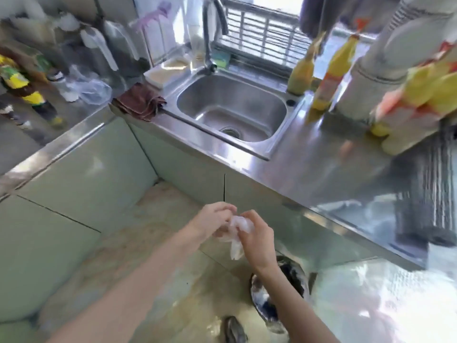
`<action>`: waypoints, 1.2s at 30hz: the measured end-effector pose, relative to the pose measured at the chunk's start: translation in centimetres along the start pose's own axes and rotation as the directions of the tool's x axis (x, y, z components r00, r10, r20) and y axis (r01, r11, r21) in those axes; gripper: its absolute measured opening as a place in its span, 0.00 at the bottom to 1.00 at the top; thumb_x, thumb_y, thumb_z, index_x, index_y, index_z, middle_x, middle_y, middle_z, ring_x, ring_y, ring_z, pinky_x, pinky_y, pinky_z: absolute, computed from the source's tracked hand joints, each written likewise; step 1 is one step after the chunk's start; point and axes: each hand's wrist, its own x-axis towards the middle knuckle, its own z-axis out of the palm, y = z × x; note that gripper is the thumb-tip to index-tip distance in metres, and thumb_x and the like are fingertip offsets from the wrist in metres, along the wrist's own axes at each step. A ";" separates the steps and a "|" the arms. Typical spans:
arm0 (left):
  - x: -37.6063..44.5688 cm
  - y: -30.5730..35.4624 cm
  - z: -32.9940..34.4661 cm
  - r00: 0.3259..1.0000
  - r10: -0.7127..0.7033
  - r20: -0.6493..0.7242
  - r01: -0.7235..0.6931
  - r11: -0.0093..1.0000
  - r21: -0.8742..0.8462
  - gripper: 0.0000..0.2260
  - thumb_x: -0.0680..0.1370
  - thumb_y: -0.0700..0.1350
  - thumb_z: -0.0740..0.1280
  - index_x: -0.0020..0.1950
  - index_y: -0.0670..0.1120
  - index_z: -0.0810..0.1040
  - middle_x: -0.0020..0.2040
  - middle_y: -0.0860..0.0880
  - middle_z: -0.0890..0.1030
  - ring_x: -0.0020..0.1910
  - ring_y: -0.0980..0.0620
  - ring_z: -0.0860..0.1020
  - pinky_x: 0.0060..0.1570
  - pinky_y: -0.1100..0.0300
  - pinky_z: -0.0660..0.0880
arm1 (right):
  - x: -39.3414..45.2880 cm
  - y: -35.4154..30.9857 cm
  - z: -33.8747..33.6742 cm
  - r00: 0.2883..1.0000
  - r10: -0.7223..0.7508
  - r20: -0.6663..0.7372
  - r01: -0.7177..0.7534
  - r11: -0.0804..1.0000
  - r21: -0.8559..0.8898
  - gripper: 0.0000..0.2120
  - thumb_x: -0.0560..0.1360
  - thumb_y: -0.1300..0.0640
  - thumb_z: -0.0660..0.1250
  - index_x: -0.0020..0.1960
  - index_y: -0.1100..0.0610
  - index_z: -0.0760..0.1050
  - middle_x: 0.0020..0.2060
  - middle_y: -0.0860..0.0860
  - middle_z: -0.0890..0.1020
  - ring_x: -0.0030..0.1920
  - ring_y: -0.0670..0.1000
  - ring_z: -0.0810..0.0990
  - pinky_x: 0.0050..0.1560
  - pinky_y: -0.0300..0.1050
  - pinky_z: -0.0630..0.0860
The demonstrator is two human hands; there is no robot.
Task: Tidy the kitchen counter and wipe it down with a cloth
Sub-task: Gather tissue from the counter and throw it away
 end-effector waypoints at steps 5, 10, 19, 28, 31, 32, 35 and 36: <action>6.3 -6.3 9.5 0.992 0.105 0.067 -0.118 0.962 0.246 0.14 0.73 0.32 0.59 0.53 0.44 0.77 0.53 0.46 0.76 0.52 0.48 0.75 0.55 0.60 0.69 | 1.5 15.2 -4.3 0.914 0.312 -0.260 -0.338 0.939 -0.059 0.05 0.71 0.67 0.60 0.43 0.63 0.75 0.33 0.52 0.76 0.37 0.55 0.74 0.33 0.43 0.64; 12.1 -15.4 15.5 0.986 -0.014 0.169 -0.050 0.929 0.366 0.12 0.75 0.37 0.60 0.54 0.51 0.76 0.53 0.55 0.74 0.57 0.56 0.72 0.54 0.65 0.64 | 2.3 32.7 -4.1 0.761 0.546 -0.351 -0.602 0.796 -0.065 0.17 0.72 0.72 0.56 0.56 0.59 0.74 0.46 0.57 0.81 0.44 0.56 0.77 0.47 0.51 0.77; 18.6 -26.8 20.3 0.973 -0.117 0.198 0.024 0.908 0.419 0.10 0.74 0.36 0.61 0.51 0.49 0.76 0.53 0.50 0.77 0.52 0.54 0.74 0.42 0.71 0.66 | 3.7 48.9 -1.6 0.646 0.763 -0.021 -0.746 0.637 0.196 0.32 0.68 0.72 0.64 0.70 0.57 0.64 0.62 0.54 0.74 0.47 0.50 0.78 0.47 0.39 0.77; 14.1 -16.9 15.4 0.993 -0.086 0.082 0.056 0.949 0.311 0.12 0.74 0.34 0.62 0.53 0.47 0.74 0.51 0.52 0.74 0.54 0.53 0.73 0.51 0.66 0.63 | 5.4 31.8 -4.0 0.823 0.563 0.079 -0.559 0.827 -0.065 0.17 0.70 0.67 0.60 0.51 0.49 0.76 0.43 0.49 0.80 0.33 0.44 0.74 0.31 0.29 0.69; 11.0 -11.8 11.5 1.000 -0.023 -0.004 0.024 0.971 0.239 0.13 0.74 0.33 0.63 0.57 0.43 0.74 0.52 0.51 0.74 0.54 0.53 0.71 0.45 0.70 0.61 | 6.4 21.5 -3.2 0.887 0.420 0.192 -0.411 0.908 -0.088 0.19 0.71 0.66 0.61 0.61 0.55 0.74 0.51 0.50 0.79 0.47 0.47 0.78 0.44 0.32 0.72; 10.0 -10.3 9.8 0.999 -0.007 -0.052 0.017 0.979 0.203 0.14 0.74 0.33 0.63 0.58 0.42 0.74 0.52 0.50 0.73 0.54 0.53 0.71 0.45 0.69 0.62 | 6.8 18.0 -2.5 0.898 0.372 0.235 -0.358 0.928 -0.101 0.18 0.72 0.65 0.62 0.62 0.57 0.74 0.54 0.50 0.78 0.52 0.48 0.78 0.49 0.35 0.73; 7.3 -6.4 4.1 0.975 0.058 -0.216 -0.042 0.996 0.080 0.13 0.73 0.31 0.64 0.55 0.42 0.74 0.50 0.48 0.74 0.50 0.51 0.72 0.48 0.60 0.71 | 7.8 8.1 0.0 0.928 0.182 0.325 -0.151 0.981 -0.118 0.16 0.72 0.64 0.64 0.59 0.58 0.76 0.51 0.50 0.80 0.53 0.48 0.78 0.55 0.40 0.74; 6.3 -5.3 1.8 0.958 0.088 -0.274 -0.075 0.996 0.058 0.12 0.73 0.31 0.65 0.53 0.43 0.74 0.48 0.49 0.75 0.49 0.51 0.72 0.47 0.63 0.72 | 8.1 5.0 1.0 0.929 0.116 0.353 -0.083 0.991 -0.105 0.15 0.71 0.63 0.64 0.58 0.58 0.76 0.50 0.50 0.80 0.53 0.48 0.79 0.56 0.41 0.75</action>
